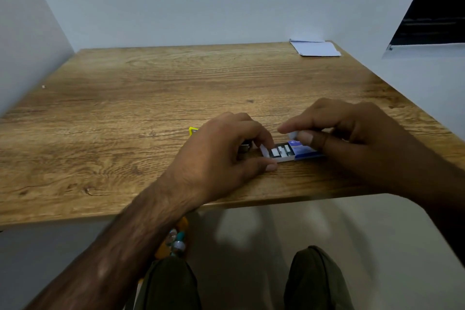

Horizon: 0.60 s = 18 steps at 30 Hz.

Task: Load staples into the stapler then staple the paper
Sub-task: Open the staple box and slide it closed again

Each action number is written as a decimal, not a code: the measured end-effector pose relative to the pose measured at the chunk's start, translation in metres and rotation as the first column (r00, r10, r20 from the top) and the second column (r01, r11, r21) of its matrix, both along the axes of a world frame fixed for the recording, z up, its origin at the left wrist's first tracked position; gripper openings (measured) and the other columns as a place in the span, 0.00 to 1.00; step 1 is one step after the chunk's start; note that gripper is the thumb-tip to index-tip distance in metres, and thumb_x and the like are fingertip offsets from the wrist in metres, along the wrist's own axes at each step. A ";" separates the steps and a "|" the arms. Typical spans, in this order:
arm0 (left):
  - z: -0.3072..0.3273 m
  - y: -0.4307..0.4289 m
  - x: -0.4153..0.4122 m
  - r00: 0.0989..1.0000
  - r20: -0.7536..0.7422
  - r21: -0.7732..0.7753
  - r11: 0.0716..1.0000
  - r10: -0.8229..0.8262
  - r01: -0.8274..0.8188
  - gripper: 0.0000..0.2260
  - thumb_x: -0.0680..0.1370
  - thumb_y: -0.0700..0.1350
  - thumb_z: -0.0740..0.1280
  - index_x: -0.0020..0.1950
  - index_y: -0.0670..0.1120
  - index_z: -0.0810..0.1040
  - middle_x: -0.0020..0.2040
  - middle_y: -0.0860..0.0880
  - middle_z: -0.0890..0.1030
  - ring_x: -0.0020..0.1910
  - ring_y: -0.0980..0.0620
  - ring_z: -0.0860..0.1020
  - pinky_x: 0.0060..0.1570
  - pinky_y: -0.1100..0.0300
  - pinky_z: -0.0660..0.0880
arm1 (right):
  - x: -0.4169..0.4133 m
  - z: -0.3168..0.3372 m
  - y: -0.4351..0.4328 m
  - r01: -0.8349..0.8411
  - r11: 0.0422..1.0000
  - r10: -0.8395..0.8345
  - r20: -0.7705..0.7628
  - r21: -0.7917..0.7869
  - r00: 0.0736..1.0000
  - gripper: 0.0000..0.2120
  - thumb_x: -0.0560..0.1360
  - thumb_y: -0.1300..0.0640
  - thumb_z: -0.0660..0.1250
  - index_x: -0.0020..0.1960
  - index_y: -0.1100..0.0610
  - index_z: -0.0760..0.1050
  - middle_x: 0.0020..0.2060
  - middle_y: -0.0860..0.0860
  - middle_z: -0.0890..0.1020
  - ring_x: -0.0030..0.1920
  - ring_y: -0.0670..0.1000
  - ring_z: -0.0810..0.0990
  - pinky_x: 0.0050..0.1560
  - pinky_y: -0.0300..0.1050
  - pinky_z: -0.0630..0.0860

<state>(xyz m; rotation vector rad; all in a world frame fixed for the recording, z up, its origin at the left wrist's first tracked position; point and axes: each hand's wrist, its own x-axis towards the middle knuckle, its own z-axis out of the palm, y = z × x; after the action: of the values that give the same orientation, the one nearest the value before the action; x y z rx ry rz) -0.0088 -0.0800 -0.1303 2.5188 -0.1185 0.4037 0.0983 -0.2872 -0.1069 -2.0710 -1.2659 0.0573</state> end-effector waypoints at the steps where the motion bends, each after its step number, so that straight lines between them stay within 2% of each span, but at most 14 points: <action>1: 0.000 0.000 0.000 1.000 0.007 0.000 1.000 -0.001 0.001 0.10 0.72 0.56 0.75 0.52 0.58 0.83 0.49 0.58 0.80 0.51 0.56 0.76 0.50 0.50 0.76 | 0.001 0.001 0.003 0.011 0.999 -0.010 0.018 -0.042 1.000 0.13 0.76 0.53 0.66 0.58 0.43 0.83 0.47 0.38 0.83 0.51 0.39 0.80 0.46 0.27 0.70; 4: -0.001 0.001 0.000 1.000 0.015 0.022 1.000 -0.005 0.005 0.10 0.72 0.56 0.75 0.52 0.58 0.82 0.49 0.58 0.80 0.50 0.56 0.75 0.50 0.50 0.76 | 0.003 0.006 0.008 0.044 0.989 -0.034 0.073 -0.141 0.997 0.13 0.74 0.50 0.66 0.56 0.42 0.83 0.46 0.36 0.83 0.49 0.36 0.79 0.43 0.26 0.69; 8: -0.003 0.003 0.001 0.999 0.029 0.062 0.998 -0.014 0.012 0.11 0.73 0.58 0.73 0.54 0.58 0.82 0.49 0.59 0.80 0.50 0.58 0.74 0.48 0.56 0.74 | 0.005 0.016 0.007 0.035 0.974 -0.002 0.145 -0.225 0.989 0.15 0.69 0.44 0.68 0.54 0.41 0.83 0.41 0.35 0.83 0.49 0.37 0.79 0.42 0.23 0.69; 11: -0.003 0.004 0.000 0.999 0.030 0.060 0.998 -0.022 0.020 0.12 0.73 0.57 0.73 0.54 0.57 0.82 0.49 0.59 0.80 0.49 0.59 0.74 0.47 0.59 0.73 | 0.010 0.019 0.006 0.017 0.966 0.023 0.155 -0.256 0.988 0.14 0.66 0.42 0.70 0.51 0.41 0.84 0.39 0.36 0.82 0.47 0.39 0.80 0.37 0.28 0.71; 14: -0.003 0.004 0.000 0.999 0.026 0.057 0.998 -0.021 0.020 0.12 0.73 0.58 0.73 0.54 0.57 0.82 0.49 0.59 0.80 0.49 0.59 0.74 0.48 0.56 0.75 | 0.014 0.020 0.005 -0.001 0.958 0.042 0.137 -0.285 0.990 0.15 0.64 0.38 0.71 0.49 0.40 0.84 0.38 0.38 0.82 0.45 0.40 0.81 0.36 0.30 0.69; 18: -0.003 0.004 0.000 0.999 0.028 0.039 0.999 -0.028 0.027 0.12 0.73 0.57 0.73 0.54 0.56 0.82 0.49 0.58 0.81 0.49 0.57 0.76 0.49 0.53 0.76 | 0.016 0.026 0.001 -0.011 0.945 0.030 0.052 -0.328 0.998 0.17 0.62 0.34 0.69 0.49 0.36 0.84 0.42 0.33 0.84 0.45 0.41 0.82 0.37 0.32 0.70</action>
<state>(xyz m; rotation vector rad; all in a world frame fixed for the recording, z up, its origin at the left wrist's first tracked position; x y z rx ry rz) -0.0087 -0.0761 -0.1330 2.5465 -0.1733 0.4307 0.1146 -0.2864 -0.0813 -2.3554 -1.3885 0.2351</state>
